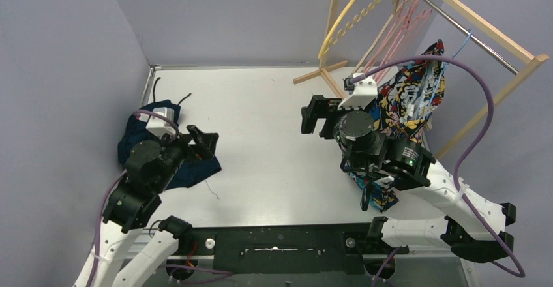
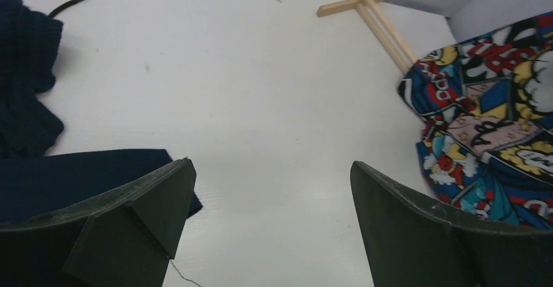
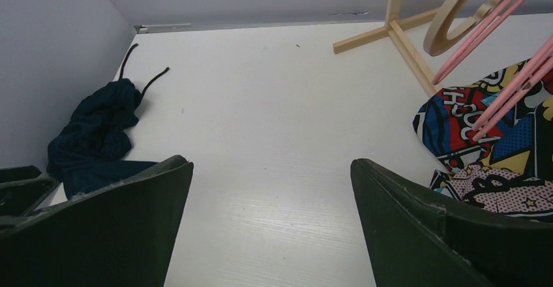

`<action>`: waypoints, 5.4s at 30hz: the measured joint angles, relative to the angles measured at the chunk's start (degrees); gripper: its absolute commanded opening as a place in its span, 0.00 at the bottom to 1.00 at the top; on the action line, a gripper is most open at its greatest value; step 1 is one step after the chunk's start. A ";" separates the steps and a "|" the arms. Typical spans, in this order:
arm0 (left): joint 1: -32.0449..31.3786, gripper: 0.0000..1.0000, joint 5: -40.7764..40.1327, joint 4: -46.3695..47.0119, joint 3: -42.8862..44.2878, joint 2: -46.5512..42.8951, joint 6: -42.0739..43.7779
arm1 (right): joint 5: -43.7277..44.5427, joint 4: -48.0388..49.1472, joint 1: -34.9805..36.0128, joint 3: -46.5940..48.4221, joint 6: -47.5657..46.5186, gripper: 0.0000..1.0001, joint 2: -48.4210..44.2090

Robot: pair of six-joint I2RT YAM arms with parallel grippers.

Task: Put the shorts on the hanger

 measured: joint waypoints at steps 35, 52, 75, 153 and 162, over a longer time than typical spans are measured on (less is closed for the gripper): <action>17.35 0.65 -36.11 15.26 21.00 65.92 12.70 | -15.54 10.36 -0.17 -12.35 -4.33 0.98 -10.86; 17.35 0.61 -48.17 27.98 23.45 81.26 25.42 | -17.42 10.67 -0.13 -12.48 -4.24 0.97 -10.16; 10.10 0.00 -46.86 18.82 28.28 74.29 24.26 | -18.49 10.99 -0.13 -14.62 -2.71 0.98 -10.58; 13.62 0.00 5.35 11.37 -6.43 20.39 -15.23 | -26.38 47.43 -1.11 -16.00 32.89 0.16 53.96; 13.88 0.00 2.80 7.23 -4.02 20.41 -10.93 | -19.26 32.39 -1.25 -15.89 25.75 0.00 44.11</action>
